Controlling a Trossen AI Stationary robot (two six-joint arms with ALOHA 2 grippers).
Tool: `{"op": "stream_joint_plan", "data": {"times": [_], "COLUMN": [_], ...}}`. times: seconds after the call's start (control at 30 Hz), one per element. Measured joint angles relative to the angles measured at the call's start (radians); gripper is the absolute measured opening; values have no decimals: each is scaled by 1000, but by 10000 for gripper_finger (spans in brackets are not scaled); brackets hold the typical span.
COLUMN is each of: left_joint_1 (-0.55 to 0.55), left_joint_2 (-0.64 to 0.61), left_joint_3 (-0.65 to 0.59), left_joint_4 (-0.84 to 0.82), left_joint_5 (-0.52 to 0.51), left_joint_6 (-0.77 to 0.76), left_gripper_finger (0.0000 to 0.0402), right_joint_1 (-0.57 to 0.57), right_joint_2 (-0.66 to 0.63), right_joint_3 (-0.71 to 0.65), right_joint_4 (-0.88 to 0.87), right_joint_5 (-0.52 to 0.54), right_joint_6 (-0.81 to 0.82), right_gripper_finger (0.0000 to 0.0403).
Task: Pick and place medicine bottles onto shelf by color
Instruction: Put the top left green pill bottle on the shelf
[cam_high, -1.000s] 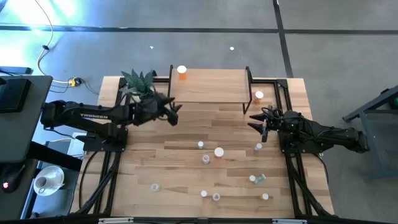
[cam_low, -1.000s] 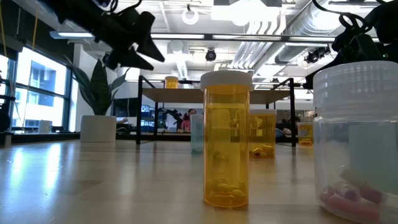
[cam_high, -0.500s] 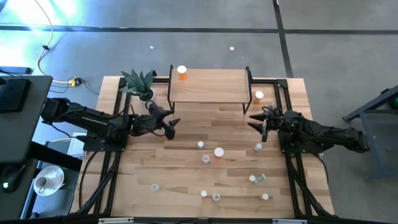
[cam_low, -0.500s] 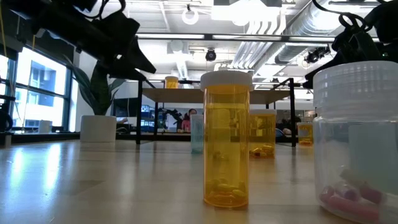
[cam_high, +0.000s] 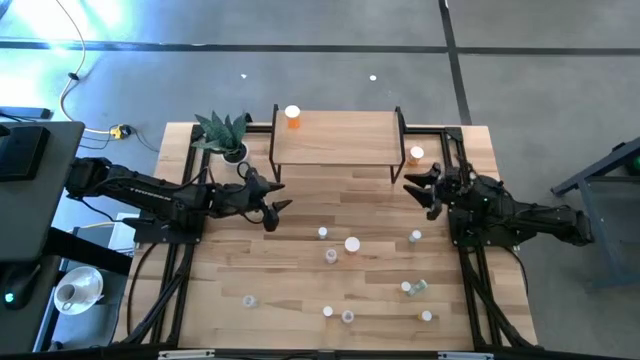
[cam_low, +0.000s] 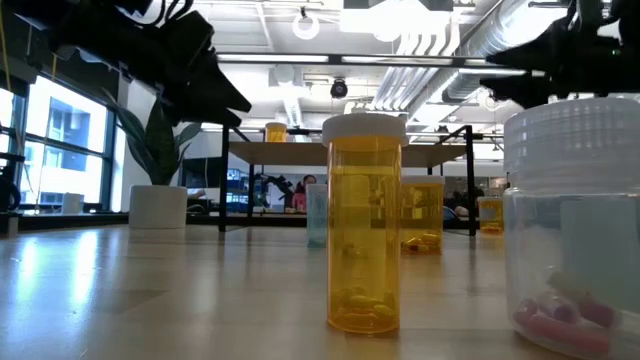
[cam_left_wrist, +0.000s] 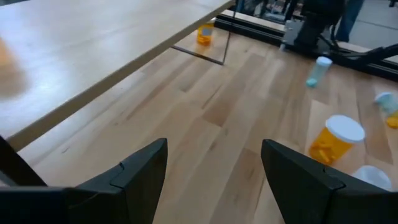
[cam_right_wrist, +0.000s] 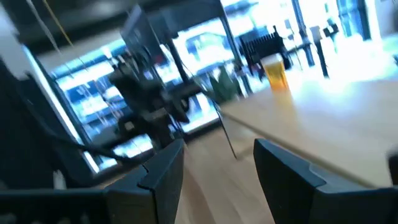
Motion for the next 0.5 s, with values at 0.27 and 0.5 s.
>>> {"op": "stream_joint_plan", "data": {"times": [0.27,0.5], "left_joint_1": [0,0], "left_joint_2": [-6,-9], "left_joint_3": [0,0], "left_joint_4": [26,24], "left_joint_5": [-1,-1], "left_joint_6": [1,26], "left_gripper_finger": [250,250], "right_joint_1": [0,0], "right_joint_2": [56,245], "right_joint_3": [46,184], "right_joint_4": [113,105], "right_joint_5": [-6,-7], "right_joint_6": [-22,-162], "right_gripper_finger": [185,185]}}
